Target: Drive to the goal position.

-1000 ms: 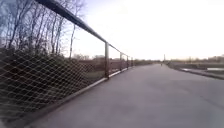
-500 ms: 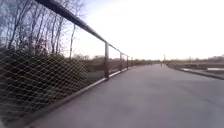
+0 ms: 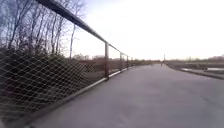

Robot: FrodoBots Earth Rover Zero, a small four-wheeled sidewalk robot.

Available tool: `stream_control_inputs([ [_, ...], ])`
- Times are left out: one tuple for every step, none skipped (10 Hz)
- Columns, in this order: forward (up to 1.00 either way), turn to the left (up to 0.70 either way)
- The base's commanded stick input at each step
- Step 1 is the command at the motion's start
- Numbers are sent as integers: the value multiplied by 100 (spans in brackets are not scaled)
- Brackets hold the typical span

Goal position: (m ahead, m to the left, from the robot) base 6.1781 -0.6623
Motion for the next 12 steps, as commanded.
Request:
stream_control_inputs([
  [7,2],
  [6,2],
  [7,2],
  [6,2],
  [6,2],
  [6,2],
  [6,2],
  [7,2],
  [7,2],
  [7,2],
  [7,2],
  [6,2],
])
